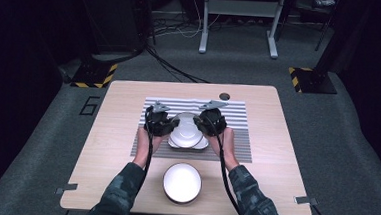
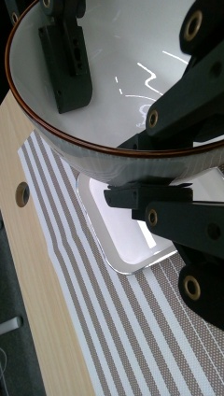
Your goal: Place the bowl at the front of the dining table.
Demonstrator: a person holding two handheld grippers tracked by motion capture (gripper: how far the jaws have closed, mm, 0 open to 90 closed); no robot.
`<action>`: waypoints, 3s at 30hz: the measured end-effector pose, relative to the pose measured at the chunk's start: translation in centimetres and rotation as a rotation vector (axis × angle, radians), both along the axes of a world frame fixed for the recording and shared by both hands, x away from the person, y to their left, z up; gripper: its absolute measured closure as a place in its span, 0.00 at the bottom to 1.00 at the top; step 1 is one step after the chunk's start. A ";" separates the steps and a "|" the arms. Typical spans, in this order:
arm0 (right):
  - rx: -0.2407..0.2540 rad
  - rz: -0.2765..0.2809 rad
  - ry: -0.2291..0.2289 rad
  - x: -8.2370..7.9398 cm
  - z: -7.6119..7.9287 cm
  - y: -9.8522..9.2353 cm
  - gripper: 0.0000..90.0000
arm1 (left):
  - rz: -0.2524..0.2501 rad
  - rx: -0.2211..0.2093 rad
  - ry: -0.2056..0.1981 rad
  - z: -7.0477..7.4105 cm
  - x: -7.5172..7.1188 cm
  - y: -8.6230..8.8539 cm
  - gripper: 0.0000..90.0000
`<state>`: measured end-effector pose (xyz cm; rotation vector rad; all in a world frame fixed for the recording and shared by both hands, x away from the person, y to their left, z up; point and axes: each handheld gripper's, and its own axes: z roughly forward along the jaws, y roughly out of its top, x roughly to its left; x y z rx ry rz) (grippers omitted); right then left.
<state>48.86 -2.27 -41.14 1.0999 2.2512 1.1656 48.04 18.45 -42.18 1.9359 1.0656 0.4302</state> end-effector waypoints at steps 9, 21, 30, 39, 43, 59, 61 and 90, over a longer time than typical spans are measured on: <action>0.006 -0.018 0.033 1.1 -1.1 0.0 0.90 | 0.006 -0.003 0.020 -1.2 1.1 -0.1 0.89; 0.041 -0.037 0.085 2.1 -2.5 -0.3 0.90 | 0.013 0.033 0.035 -2.1 2.0 -0.6 0.89; 0.081 -0.051 0.147 3.2 -3.5 -0.4 0.90 | 0.026 0.046 0.053 -2.6 2.7 -0.7 0.88; 0.100 -0.060 0.170 3.8 -4.1 -0.9 0.90 | 0.025 0.061 0.063 -2.9 3.2 -1.2 0.86; 0.105 -0.065 0.184 4.0 -4.3 -0.9 0.90 | 0.024 0.057 0.069 -3.1 3.5 -1.1 0.87; 0.114 -0.080 0.226 4.9 -4.8 -0.8 0.90 | 0.033 0.054 0.088 -3.6 4.3 -1.0 0.87; 0.119 -0.082 0.240 5.1 -4.8 -0.9 0.90 | 0.035 0.054 0.092 -3.8 4.4 -1.0 0.87; 0.111 -0.159 0.371 7.5 -7.7 -0.7 0.90 | 0.097 0.078 0.204 -6.2 5.6 -1.2 0.83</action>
